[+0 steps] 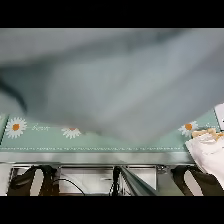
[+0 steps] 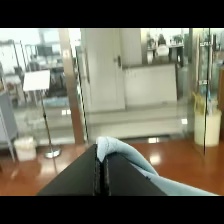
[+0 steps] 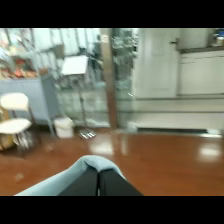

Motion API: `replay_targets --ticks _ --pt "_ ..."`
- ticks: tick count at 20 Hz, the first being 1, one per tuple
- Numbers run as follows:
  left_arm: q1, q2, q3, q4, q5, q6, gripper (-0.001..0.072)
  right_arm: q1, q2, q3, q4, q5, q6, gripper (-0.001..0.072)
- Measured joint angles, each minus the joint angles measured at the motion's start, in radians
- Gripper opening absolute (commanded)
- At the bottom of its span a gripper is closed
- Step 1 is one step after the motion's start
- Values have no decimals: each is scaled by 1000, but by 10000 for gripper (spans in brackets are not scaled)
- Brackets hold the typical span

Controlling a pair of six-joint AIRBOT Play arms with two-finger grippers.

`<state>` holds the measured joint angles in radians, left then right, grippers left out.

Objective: Fold the shirts.

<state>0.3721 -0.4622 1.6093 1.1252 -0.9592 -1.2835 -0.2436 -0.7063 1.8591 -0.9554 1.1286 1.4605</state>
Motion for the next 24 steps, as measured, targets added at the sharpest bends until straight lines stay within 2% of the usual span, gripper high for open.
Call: replay_targets --ticks 4,7,9,11,13,18,24 --pt "2 60 11 32 -213 -68 25 -5 1 42 -119 222 20 20" --pt "2 80 6 69 -367 -98 24 -6 -3 38 -277 400 15 20" --pt "3 85 -24 104 -428 -111 25 -6 -10 0 -379 478 2 20" --pt "3 77 -89 104 -459 -129 24 -6 -26 -71 -402 509 3 20" --pt "3 57 -182 55 -431 -142 25 -6 -61 -161 -378 491 15 20" --pt "-26 -77 -430 -111 -236 -140 24 72 -257 -308 -310 328 25 20" --pt "-184 -407 -537 -186 62 -19 25 203 -572 -341 -286 10 -27 20"
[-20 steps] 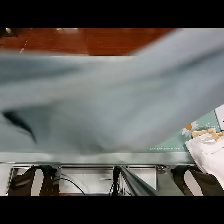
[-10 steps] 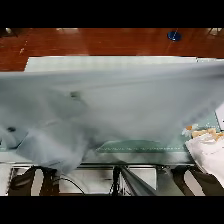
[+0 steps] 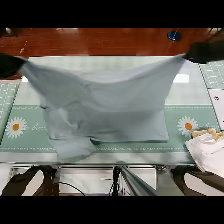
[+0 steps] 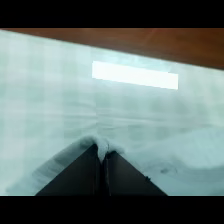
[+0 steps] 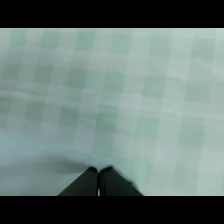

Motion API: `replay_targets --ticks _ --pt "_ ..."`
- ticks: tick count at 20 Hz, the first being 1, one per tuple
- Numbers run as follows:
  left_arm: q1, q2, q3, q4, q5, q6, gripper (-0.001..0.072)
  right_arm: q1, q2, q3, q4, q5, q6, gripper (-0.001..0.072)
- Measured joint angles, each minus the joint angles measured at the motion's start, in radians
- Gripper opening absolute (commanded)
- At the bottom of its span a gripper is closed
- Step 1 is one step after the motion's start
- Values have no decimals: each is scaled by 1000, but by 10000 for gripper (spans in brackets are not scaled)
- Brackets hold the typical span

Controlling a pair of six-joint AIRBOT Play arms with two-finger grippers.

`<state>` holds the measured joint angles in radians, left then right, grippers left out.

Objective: Fold the shirts.

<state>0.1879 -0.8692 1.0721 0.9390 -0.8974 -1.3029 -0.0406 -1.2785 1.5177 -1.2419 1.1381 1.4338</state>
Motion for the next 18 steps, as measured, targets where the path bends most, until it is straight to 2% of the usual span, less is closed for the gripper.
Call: replay_targets --ticks 5,8,13,18 --pt "-87 -237 -13 -18 300 58 25 23 -181 -4 3 -272 -13 20" --pt "-104 -339 -16 -19 427 92 26 27 -249 -5 3 -424 -16 20" --pt "-112 -472 -17 -20 523 180 27 28 -351 -5 4 -586 -16 20" --pt "-114 -557 -17 -20 604 211 27 28 -443 -5 2 -621 -18 21"
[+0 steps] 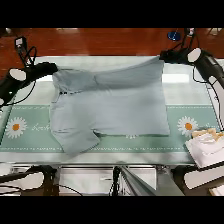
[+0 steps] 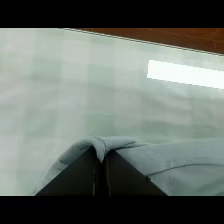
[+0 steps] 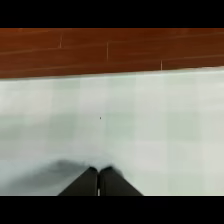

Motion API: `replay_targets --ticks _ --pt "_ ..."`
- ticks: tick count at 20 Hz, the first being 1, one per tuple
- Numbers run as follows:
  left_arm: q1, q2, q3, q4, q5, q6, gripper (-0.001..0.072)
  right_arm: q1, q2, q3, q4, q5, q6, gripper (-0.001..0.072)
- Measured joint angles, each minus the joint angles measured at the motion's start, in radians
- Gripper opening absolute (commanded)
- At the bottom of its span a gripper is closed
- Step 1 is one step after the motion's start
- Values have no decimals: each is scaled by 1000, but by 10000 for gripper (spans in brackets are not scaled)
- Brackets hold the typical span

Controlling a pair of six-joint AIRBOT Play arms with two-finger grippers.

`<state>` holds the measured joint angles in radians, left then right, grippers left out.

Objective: Fold the shirts.

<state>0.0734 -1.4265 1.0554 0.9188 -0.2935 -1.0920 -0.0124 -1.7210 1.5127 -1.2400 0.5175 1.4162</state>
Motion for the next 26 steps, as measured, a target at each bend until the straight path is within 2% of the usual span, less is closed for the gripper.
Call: replay_targets --ticks 5,8,15,17,21,22,23,24,25,26 --pt "-4 -54 0 0 -8 8 27 0 -47 0 0 62 -1 20" --pt "8 -41 9 4 -55 10 26 -10 -27 1 2 122 1 20" --pt "87 8 32 22 -443 -39 26 -53 26 1 -14 480 22 21" --pt "96 -10 31 35 -505 -47 27 -57 13 1 -24 539 21 21" --pt "104 -74 31 45 -551 -53 29 -60 -23 1 -32 572 17 25" --pt "105 -89 31 46 -560 -55 44 -60 -29 1 -34 572 17 73" --pt "105 -103 31 47 -570 -55 145 -60 -33 1 -33 569 16 191" --pt "107 -113 32 48 -575 -52 282 -60 -34 1 -34 568 16 287" --pt "111 -120 38 52 -597 -46 353 -62 -32 1 -34 568 15 315" --pt "121 -124 51 66 -624 -40 366 -64 -23 1 -43 574 13 335"
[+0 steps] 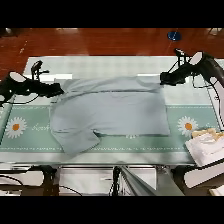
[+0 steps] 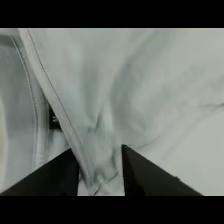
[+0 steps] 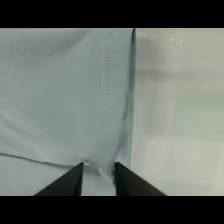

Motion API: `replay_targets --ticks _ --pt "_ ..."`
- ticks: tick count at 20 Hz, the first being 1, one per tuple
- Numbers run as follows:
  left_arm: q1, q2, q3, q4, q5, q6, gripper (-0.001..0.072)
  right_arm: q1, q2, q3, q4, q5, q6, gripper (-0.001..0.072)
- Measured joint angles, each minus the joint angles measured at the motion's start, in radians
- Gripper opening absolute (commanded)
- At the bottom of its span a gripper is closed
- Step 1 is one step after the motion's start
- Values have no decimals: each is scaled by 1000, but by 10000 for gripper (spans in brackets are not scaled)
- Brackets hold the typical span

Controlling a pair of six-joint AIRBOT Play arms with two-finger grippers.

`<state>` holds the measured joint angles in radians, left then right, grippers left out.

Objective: Fold the shirts.

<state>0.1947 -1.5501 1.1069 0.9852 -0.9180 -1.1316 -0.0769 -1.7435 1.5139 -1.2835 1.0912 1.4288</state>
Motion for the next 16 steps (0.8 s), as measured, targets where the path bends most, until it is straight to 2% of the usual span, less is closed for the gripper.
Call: replay_targets --ticks 1,2,5,8,10,13,16 --pt "16 -3 23 30 -34 0 433 -5 16 0 -18 10 -2 335" --pt "39 -4 53 76 -91 -8 459 -10 39 0 -58 25 -4 335" --pt "133 14 138 241 -261 -71 466 -40 122 0 -242 97 -3 334" --pt "250 84 122 254 -407 -95 483 -122 183 -2 -340 238 0 328" --pt "307 158 40 201 -462 -79 660 -198 204 -27 -259 330 -10 328" --pt "371 285 -154 168 -506 -48 680 -285 239 -107 -104 401 -53 328" --pt "411 419 -373 148 -535 -8 680 -331 286 -202 -14 397 -92 328"
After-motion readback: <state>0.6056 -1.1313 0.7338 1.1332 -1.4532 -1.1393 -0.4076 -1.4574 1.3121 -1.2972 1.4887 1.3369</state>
